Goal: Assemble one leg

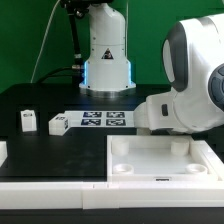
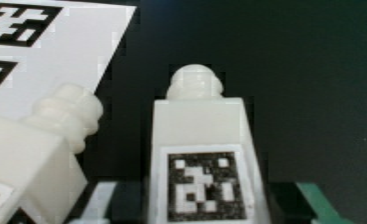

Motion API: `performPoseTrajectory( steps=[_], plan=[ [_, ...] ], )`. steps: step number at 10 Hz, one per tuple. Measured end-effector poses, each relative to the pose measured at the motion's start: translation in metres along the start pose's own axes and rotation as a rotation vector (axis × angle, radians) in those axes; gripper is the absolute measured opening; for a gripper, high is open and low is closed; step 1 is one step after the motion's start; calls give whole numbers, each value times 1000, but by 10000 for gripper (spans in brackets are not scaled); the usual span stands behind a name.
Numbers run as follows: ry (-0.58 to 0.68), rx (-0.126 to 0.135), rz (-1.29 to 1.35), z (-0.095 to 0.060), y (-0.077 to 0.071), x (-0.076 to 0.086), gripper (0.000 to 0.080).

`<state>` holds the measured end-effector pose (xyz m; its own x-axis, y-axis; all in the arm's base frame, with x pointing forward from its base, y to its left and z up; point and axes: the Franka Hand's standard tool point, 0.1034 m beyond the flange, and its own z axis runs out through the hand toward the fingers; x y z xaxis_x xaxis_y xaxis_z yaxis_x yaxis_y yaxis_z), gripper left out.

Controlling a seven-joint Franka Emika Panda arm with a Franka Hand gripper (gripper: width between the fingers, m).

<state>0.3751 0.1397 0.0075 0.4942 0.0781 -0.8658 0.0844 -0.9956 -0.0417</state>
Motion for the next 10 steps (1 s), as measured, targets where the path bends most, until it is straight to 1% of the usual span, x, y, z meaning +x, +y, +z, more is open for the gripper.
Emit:
performPoseTrajectory(
  steps=[3,4,6,8,9,10],
  plan=[
    [0,0,0,0,0,0,288],
    [-6,-2,-1,-2,0,-2,288],
    [-16,-7,-7,-24,-2,-18,289],
    [-18,-8,-7,-40,-2,-28,290],
    [0,-8,-7,-50,-3,-33,290],
    [-15,-8,-11,-57,-1,-41,290]
  ],
)
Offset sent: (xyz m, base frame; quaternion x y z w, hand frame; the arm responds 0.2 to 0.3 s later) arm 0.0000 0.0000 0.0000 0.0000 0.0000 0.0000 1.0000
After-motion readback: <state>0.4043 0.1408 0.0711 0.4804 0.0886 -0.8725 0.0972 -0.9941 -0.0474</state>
